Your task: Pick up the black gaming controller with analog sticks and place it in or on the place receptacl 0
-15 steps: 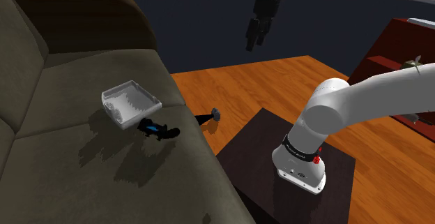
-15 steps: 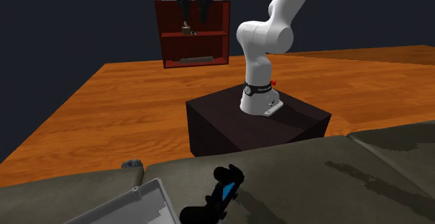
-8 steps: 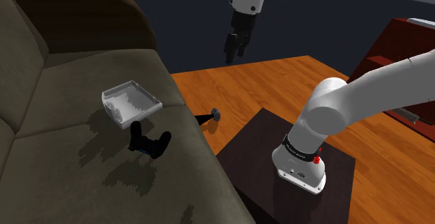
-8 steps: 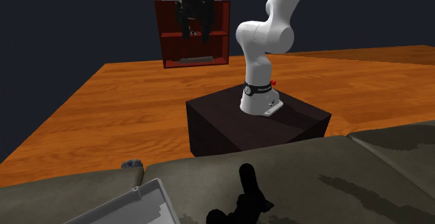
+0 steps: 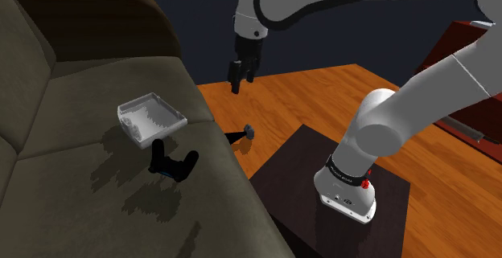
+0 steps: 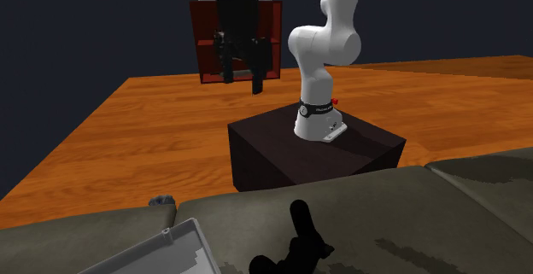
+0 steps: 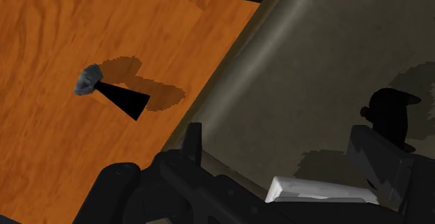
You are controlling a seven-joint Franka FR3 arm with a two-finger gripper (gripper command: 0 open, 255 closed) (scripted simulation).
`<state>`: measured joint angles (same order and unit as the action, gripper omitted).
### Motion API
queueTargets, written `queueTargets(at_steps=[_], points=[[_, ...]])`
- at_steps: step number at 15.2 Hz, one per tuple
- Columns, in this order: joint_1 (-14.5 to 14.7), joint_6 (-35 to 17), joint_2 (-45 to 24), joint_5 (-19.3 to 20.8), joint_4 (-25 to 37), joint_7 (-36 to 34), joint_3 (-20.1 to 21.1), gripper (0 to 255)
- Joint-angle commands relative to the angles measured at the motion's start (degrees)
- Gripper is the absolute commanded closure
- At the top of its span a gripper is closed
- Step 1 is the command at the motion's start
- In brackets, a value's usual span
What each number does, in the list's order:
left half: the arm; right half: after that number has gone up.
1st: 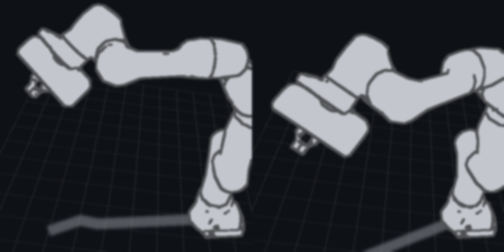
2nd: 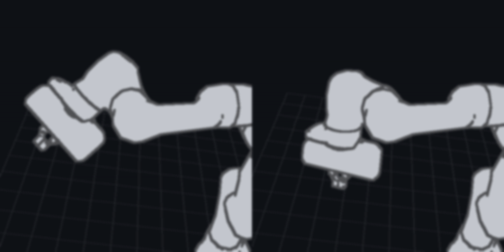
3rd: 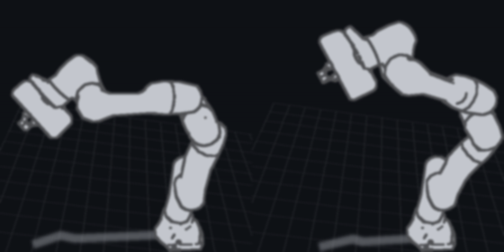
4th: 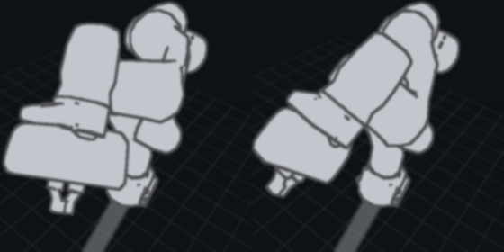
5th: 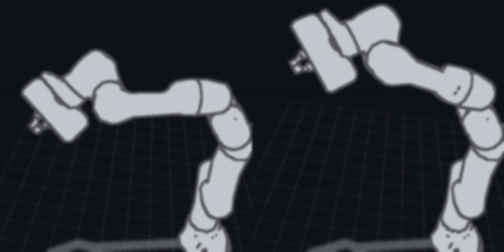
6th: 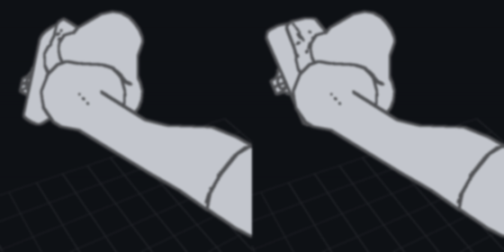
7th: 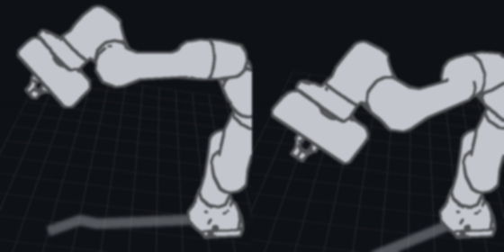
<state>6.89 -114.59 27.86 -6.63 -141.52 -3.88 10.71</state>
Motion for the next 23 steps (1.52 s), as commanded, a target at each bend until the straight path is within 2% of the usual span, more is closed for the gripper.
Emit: queueTargets(at_steps=[1,8,16,23], points=[[0.7,-2.6,-3.4,-0.2,1.1,-1.4,1.7,0],[2.3,-11.1,-16.9,1.7,6.4,-7.3,7.5,0],[5.1,-17.2,-33.9,9.4,16.4,-16.2,11.7,0],[5.9,-21.7,-38.3,12.0,16.0,-18.1,11.3,0]])
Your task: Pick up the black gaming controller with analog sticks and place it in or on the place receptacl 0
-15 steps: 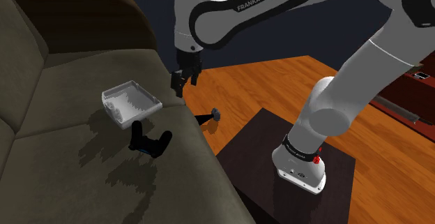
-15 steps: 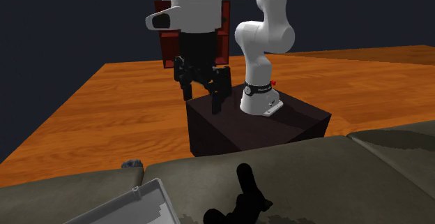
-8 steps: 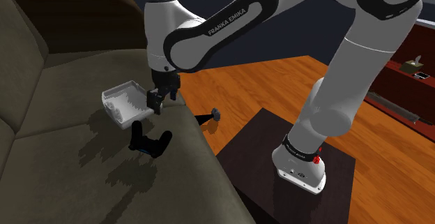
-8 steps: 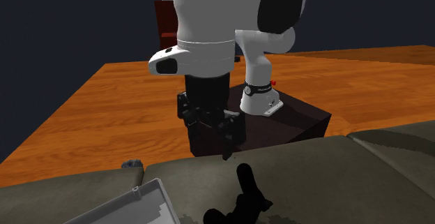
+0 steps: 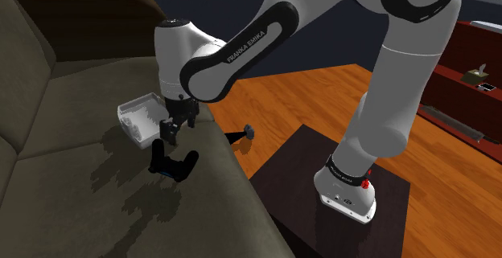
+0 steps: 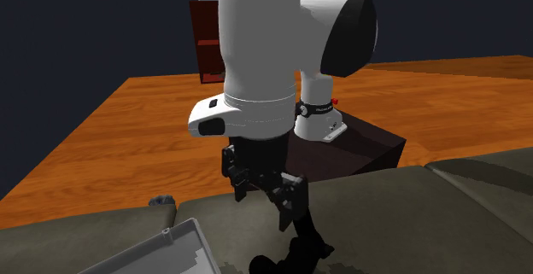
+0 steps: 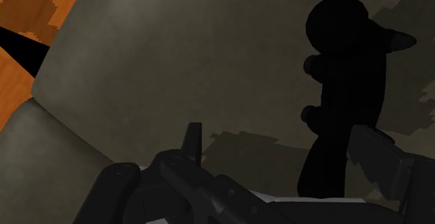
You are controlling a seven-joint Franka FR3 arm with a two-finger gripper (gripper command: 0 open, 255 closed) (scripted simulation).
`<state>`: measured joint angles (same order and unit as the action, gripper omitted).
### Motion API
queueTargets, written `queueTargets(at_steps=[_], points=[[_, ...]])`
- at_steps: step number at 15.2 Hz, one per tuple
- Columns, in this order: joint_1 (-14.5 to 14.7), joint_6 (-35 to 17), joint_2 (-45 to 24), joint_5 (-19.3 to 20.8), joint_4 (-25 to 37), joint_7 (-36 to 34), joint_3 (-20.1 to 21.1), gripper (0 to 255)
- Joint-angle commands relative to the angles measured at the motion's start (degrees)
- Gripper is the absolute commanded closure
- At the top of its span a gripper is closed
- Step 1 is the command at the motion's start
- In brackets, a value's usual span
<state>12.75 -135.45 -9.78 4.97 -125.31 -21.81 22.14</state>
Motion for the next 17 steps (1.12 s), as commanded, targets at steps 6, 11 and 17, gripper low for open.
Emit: queueTargets(at_steps=[6,11,17], points=[[0.2,-1.9,-1.5,0.9,-0.4,-0.6,-0.3,0],[0.2,-1.9,-1.5,0.9,-0.4,-0.6,-0.3,255],[0.2,-1.9,-1.5,0.9,-0.4,-0.6,-0.3,255]])
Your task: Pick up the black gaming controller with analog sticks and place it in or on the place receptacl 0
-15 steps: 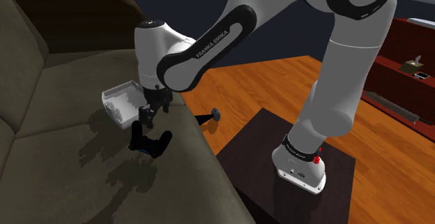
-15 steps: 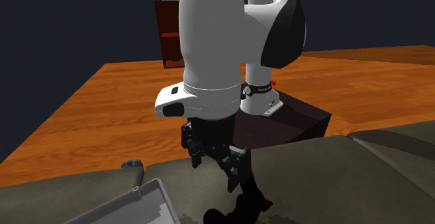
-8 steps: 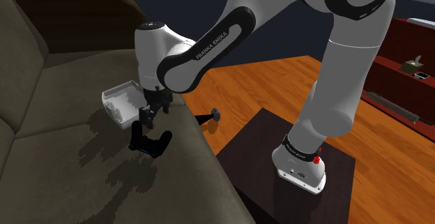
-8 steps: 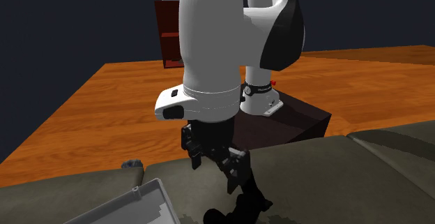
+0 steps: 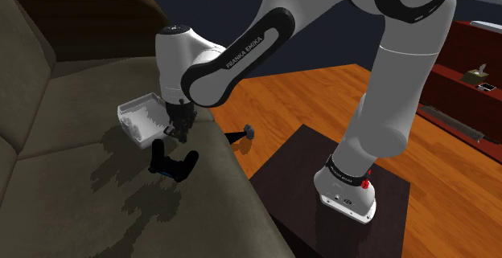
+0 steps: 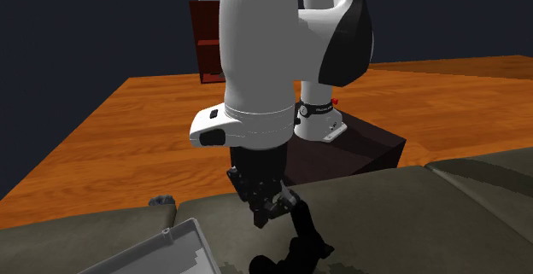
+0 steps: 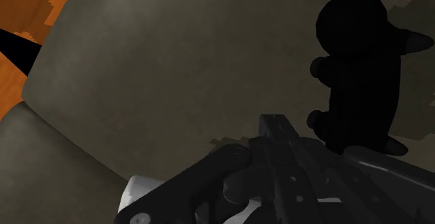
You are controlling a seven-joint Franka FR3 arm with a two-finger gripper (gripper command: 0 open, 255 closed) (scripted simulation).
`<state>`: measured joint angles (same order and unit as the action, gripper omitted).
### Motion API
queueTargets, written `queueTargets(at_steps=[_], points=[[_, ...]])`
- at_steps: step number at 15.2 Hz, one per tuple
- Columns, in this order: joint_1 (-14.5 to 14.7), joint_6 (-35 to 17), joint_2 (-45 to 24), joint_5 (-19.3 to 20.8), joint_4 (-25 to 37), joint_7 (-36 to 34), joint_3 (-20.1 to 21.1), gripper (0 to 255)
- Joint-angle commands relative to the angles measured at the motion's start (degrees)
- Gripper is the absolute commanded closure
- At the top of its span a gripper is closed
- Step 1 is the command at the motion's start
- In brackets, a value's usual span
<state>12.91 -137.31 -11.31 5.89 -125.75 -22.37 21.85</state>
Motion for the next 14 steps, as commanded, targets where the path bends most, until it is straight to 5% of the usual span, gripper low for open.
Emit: queueTargets(at_steps=[1,2,3,9,14], points=[[0.0,0.0,0.0,0.0,0.0,0.0,0.0,255],[0.0,0.0,0.0,0.0,0.0,0.0,0.0,255],[0.0,0.0,0.0,0.0,0.0,0.0,0.0,0],[4.3,9.7,-8.1,-1.6,10.6,-4.6,2.4,0],[4.9,6.4,-10.4,-0.4,9.3,-5.4,1.9,0]])
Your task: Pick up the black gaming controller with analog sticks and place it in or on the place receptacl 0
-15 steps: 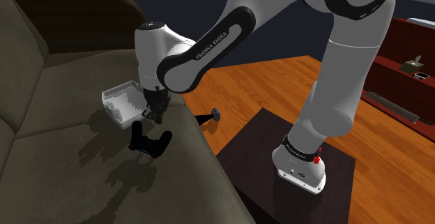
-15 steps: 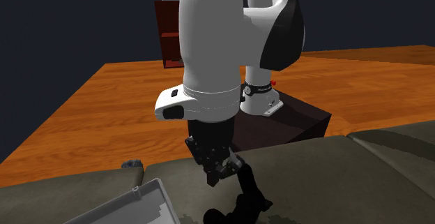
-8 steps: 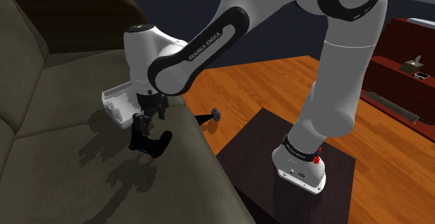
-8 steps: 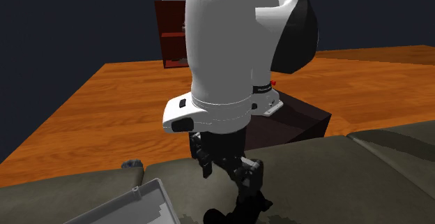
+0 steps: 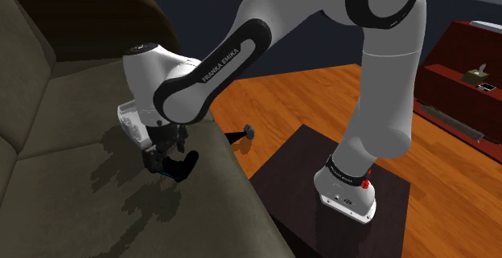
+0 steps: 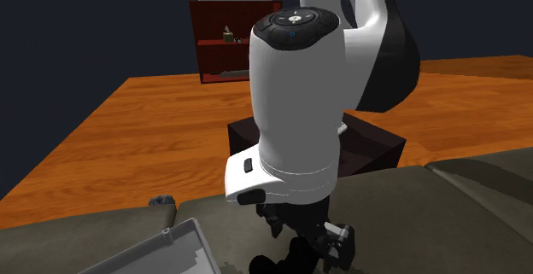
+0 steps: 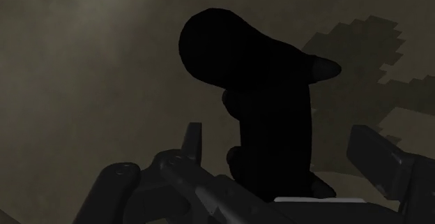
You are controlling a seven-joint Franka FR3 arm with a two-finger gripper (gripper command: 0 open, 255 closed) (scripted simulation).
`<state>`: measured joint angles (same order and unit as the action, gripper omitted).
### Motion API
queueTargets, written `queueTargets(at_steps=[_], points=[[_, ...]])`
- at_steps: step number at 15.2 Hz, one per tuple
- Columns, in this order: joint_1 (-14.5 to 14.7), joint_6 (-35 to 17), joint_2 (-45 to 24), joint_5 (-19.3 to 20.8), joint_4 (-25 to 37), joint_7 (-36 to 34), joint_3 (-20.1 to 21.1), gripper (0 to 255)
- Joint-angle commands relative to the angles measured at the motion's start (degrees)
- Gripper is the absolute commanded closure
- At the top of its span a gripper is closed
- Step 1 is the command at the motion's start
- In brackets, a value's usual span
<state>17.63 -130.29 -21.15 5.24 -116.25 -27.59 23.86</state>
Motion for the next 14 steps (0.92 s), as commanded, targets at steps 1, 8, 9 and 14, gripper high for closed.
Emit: queueTargets(at_steps=[1,8,9,14], points=[[0.3,-1.3,-1.0,0.5,-0.4,-0.4,-0.2,0],[0.5,-2.3,-1.7,0.9,-0.7,-0.6,-0.4,0],[0.5,-2.3,-1.7,0.9,-0.7,-0.6,-0.4,0],[0.5,-2.3,-1.7,0.9,-0.7,-0.6,-0.4,255]])
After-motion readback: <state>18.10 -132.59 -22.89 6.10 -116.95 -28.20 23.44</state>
